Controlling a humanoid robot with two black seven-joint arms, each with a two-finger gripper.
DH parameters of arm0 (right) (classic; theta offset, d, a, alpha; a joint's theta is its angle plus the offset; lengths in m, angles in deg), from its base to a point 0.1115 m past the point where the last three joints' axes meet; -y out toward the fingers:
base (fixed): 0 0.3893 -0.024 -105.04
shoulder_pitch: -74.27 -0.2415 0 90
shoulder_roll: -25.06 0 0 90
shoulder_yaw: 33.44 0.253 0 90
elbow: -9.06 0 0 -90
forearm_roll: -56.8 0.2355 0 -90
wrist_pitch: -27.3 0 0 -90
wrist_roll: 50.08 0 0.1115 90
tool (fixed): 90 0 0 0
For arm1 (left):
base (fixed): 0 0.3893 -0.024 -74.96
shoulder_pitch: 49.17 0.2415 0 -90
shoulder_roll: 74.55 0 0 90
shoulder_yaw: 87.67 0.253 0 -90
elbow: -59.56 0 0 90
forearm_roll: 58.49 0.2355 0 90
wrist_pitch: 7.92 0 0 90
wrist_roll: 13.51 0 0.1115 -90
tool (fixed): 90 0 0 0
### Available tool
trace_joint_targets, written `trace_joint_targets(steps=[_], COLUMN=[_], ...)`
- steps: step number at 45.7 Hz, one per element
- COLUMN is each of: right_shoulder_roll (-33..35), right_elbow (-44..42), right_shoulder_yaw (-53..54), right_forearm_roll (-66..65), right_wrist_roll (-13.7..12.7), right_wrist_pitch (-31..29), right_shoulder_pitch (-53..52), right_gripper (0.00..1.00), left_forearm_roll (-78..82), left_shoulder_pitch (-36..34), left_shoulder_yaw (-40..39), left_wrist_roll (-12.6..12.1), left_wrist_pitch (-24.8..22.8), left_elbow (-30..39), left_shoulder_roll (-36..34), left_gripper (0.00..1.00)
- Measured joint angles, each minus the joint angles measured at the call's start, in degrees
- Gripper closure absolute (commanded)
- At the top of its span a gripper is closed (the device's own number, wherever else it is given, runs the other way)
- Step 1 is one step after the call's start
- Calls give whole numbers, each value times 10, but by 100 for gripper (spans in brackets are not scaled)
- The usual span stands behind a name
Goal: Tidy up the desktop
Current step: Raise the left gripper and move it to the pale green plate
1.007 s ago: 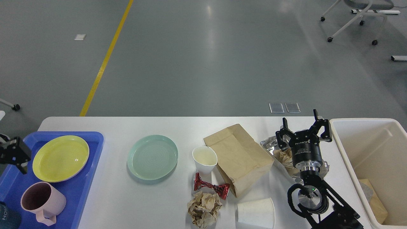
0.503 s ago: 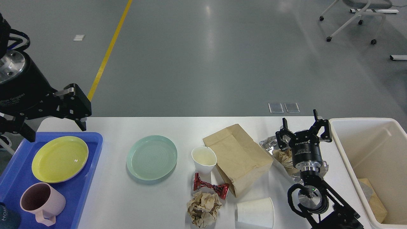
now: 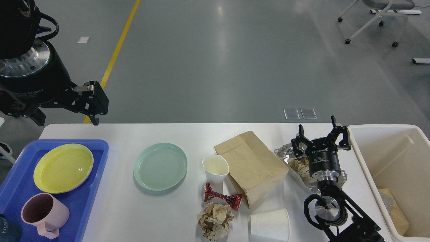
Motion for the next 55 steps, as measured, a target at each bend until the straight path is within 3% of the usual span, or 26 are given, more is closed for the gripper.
trace_joint_targets(steps=[15, 37, 55], right_shoulder_roll=[0, 0, 0], right_elbow=[0, 0, 0], right_shoulder_yaw=[0, 0, 0], right_forearm_roll=[0, 0, 0], right_wrist_roll=[0, 0, 0], right_wrist_pitch=[0, -1, 0], right_shoulder_pitch=[0, 0, 0], right_gripper=[0, 0, 0], left_forearm_roll=[-3, -26, -149], left_shoulder_pitch=[19, 149, 317], left_shoulder_yaw=[-5, -41, -50], left_wrist_roll=[8, 11, 3], left_wrist_pitch=[0, 37, 199], left_elbow=[-1, -55, -84], left_shoulder_roll=[-6, -24, -33], left_gripper=[4, 4, 4])
